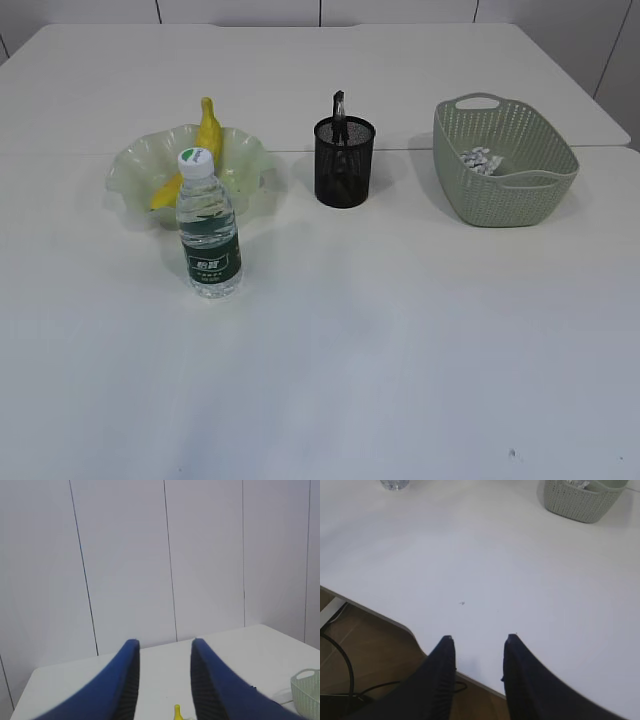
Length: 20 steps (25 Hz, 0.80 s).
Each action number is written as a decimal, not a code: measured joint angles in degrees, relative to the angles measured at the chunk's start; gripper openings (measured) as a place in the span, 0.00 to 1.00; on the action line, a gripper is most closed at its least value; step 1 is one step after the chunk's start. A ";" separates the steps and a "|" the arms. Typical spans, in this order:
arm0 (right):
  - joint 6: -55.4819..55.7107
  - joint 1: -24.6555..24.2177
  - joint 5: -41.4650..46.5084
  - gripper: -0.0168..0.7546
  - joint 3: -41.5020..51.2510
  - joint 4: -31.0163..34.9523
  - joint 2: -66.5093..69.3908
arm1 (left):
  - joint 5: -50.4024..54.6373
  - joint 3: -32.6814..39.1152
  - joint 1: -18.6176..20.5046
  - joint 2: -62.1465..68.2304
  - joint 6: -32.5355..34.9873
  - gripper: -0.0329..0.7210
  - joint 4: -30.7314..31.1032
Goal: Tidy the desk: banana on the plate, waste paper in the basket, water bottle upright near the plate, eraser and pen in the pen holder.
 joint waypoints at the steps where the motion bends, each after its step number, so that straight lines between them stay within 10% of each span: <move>1: 0.00 0.00 0.46 0.34 0.00 0.09 0.00 | 0.00 0.00 0.00 -0.04 0.00 0.36 0.00; 20: 2.33 0.00 -5.28 0.34 1.82 1.70 0.00 | 0.00 0.00 0.00 -0.46 0.00 0.36 0.13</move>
